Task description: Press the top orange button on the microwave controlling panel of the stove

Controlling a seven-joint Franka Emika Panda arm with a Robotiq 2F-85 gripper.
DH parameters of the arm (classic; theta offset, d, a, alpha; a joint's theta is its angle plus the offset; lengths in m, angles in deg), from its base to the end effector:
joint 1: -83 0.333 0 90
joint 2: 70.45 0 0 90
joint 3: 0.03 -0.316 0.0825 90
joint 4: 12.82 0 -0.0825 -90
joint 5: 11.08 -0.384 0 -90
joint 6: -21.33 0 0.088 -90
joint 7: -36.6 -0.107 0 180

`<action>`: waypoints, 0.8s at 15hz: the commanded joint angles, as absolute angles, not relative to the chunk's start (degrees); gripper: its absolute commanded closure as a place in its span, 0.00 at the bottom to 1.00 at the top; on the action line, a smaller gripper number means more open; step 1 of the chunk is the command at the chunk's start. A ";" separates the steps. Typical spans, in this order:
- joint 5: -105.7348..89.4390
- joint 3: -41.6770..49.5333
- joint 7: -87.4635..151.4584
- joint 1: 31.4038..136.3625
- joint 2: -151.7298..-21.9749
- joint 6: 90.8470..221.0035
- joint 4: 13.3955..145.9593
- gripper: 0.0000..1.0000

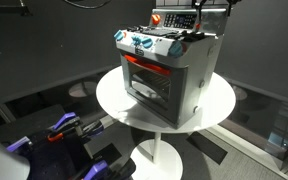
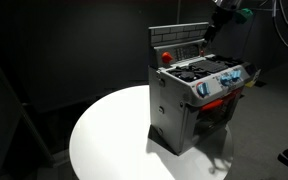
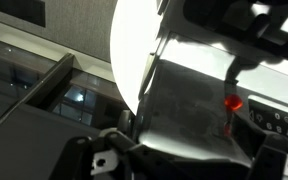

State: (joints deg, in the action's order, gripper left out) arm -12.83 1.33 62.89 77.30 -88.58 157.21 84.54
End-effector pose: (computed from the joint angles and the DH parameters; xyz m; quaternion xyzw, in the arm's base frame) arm 0.6737 -0.0814 0.4473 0.9716 0.1568 0.1721 0.0423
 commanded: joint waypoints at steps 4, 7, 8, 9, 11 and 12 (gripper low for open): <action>-13.83 0.29 63.01 76.33 -85.37 155.60 86.21 0.00; -14.04 0.46 62.98 76.27 -83.72 155.26 87.67 0.00; -14.15 0.52 62.97 76.23 -83.13 155.01 88.23 0.00; -14.26 0.59 62.95 76.19 -82.44 154.91 88.94 0.00; -14.36 0.77 62.70 76.16 -81.22 154.61 90.23 0.00; -14.66 0.83 62.65 76.12 -80.50 154.31 91.00 0.00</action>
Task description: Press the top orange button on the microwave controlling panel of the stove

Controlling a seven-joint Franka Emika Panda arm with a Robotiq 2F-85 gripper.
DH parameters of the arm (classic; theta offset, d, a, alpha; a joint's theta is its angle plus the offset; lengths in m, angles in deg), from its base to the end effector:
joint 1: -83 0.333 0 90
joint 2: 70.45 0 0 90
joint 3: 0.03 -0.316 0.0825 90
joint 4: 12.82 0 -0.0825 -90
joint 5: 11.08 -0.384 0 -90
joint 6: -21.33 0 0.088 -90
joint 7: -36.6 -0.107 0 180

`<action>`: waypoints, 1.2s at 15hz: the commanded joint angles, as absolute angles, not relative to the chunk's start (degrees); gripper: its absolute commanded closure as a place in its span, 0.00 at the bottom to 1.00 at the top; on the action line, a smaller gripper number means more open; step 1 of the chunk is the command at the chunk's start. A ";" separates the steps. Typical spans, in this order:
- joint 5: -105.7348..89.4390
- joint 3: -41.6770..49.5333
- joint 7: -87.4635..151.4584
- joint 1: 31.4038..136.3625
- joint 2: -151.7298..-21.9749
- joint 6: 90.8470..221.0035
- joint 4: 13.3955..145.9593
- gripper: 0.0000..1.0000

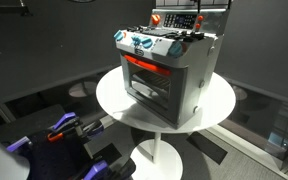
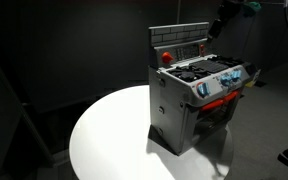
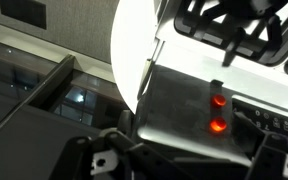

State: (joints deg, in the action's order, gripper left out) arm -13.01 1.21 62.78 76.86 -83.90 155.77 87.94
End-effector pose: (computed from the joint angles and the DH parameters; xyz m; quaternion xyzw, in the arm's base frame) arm 0.6521 -0.0829 0.4690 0.9726 0.1521 0.1715 0.0397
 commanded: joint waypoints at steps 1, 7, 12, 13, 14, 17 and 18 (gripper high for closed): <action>-15.10 0.87 62.79 76.05 -79.89 153.92 91.69 0.00; -16.98 1.33 62.64 76.32 -77.18 149.39 94.64 0.00; -18.88 1.54 62.40 76.50 -75.52 145.34 96.27 0.00; -19.25 1.60 62.29 76.55 -75.14 144.65 96.68 0.00; -19.57 1.68 62.06 76.58 -74.80 144.00 97.06 0.00; -20.20 1.92 61.40 76.72 -73.65 142.36 98.30 0.00; -20.45 2.03 61.27 76.73 -73.25 141.78 98.80 0.00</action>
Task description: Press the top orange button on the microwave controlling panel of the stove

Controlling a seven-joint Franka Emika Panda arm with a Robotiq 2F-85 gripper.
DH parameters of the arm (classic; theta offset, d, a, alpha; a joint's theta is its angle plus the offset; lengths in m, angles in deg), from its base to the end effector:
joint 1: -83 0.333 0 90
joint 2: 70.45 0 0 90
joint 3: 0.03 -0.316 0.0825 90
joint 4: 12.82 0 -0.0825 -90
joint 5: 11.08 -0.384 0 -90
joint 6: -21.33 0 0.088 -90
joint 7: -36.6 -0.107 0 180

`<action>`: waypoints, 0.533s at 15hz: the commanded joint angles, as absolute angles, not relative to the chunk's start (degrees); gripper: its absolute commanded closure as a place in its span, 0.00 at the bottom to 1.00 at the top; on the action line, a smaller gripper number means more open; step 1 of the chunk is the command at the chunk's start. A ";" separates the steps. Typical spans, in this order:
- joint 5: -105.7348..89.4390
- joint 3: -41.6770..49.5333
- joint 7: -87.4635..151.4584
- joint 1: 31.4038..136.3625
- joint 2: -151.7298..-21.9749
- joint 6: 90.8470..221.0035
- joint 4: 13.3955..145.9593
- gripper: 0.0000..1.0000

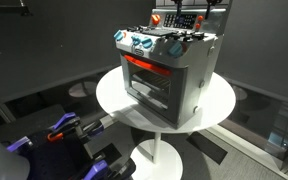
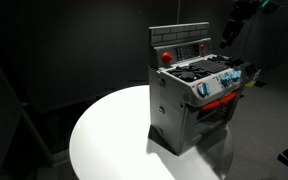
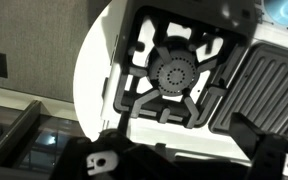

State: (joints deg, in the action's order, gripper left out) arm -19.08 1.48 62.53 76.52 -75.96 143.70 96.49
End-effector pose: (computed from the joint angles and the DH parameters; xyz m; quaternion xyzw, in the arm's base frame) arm 0.5922 -0.0766 0.4592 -0.9885 -0.1224 -0.0804 0.0382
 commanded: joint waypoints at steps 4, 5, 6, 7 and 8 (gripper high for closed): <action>-20.01 2.51 58.97 76.98 -71.34 139.47 100.90 0.00; -19.89 2.62 58.15 77.02 -70.97 139.02 101.28 0.00; -19.59 2.72 57.07 77.08 -70.34 138.56 101.81 0.00; -19.27 2.80 55.98 77.15 -69.70 138.37 102.37 0.00; -18.83 2.82 54.72 77.27 -69.05 138.28 102.88 0.00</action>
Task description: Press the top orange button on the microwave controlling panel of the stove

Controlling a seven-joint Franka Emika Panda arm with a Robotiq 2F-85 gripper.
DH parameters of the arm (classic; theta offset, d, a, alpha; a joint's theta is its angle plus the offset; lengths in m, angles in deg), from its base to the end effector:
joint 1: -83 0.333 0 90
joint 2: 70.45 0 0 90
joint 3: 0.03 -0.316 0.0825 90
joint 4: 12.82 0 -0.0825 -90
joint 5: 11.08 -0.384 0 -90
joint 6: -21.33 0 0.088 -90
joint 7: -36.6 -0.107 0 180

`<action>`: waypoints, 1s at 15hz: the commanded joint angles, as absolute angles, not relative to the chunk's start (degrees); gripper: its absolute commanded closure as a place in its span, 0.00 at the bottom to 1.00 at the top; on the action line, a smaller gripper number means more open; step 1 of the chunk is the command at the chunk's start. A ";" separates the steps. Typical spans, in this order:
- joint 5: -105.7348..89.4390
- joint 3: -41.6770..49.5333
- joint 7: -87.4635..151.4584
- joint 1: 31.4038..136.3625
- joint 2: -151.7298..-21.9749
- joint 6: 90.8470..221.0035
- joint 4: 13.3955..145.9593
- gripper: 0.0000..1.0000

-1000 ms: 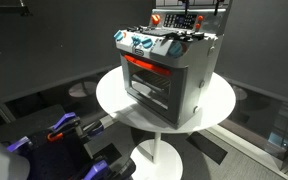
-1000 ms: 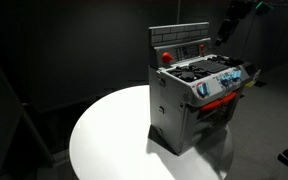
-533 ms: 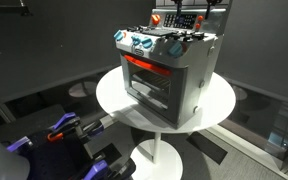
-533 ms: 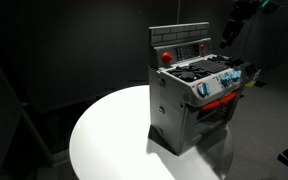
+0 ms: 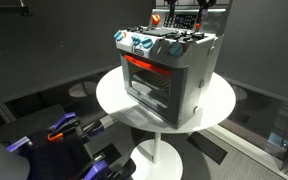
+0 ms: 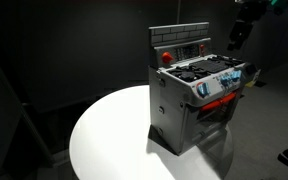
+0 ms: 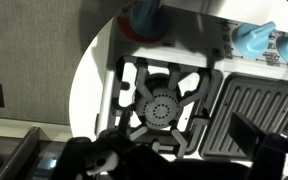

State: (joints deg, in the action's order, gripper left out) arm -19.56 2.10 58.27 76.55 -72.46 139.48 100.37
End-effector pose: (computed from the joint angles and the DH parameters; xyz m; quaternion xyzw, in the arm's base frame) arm 0.5646 -0.0771 0.4553 -0.9943 -0.0807 -0.0419 0.0564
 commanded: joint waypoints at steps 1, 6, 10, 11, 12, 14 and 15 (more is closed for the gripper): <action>-18.56 2.81 53.87 77.38 -68.31 138.23 103.40 0.00; -16.25 2.79 48.38 77.86 -64.66 137.87 105.88 0.00; -12.74 2.72 42.99 77.86 -61.79 136.77 107.88 0.00; -11.84 2.66 41.74 77.83 -61.09 136.39 108.41 0.00; -11.33 2.64 40.94 77.87 -60.47 136.05 108.83 0.00; -10.22 2.50 39.49 77.93 -59.30 135.25 109.59 0.00; -9.87 2.49 39.24 77.99 -58.90 134.78 109.76 0.00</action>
State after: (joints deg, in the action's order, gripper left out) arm -11.58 2.20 41.87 77.32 -61.67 136.39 108.09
